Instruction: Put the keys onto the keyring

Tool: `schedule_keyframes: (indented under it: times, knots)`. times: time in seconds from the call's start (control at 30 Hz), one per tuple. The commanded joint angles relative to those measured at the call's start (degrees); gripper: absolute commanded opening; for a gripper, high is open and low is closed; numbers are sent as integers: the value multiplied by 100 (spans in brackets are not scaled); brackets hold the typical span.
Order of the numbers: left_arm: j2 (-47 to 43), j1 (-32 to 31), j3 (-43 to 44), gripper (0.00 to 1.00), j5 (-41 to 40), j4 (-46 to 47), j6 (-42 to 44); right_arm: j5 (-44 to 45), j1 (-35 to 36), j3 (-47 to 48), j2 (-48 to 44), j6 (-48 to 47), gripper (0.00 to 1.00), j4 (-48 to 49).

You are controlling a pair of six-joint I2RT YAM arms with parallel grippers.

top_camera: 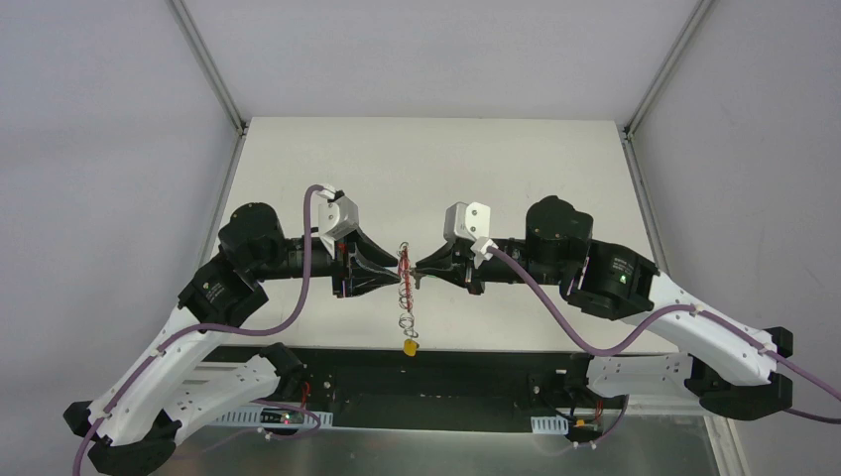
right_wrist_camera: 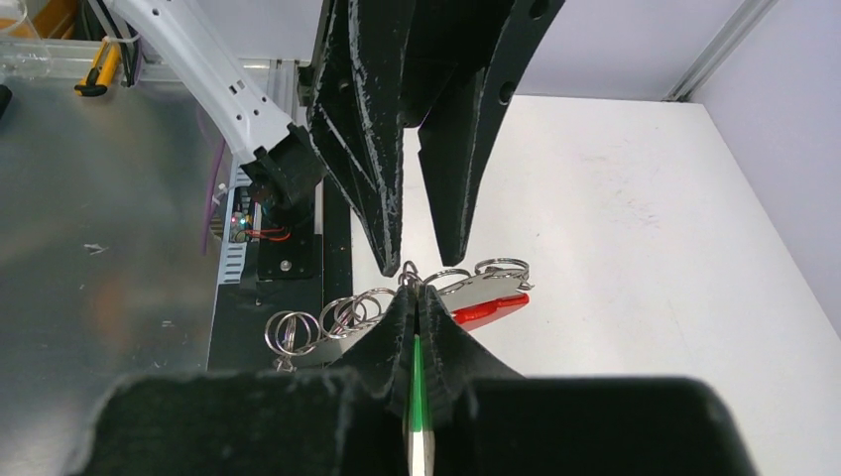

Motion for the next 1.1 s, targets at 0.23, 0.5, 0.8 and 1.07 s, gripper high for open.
schedule_keyframes:
  times: [0.23,0.5,0.8,1.07]
  knots:
    - [-300,-44,-374,35,-2,1054,-422,473,200,696,259,273,0,249]
    - [-329,-37,-476,35,-59,1322,-342,617,335,825,295,321,0,153]
    - [-282,-44,-487,5,168,1570,-281,685,421,815,282,333,0,136]
    - [-293,-39,-549,0,523,1573,-283,943,444,773,219,386,0,246]
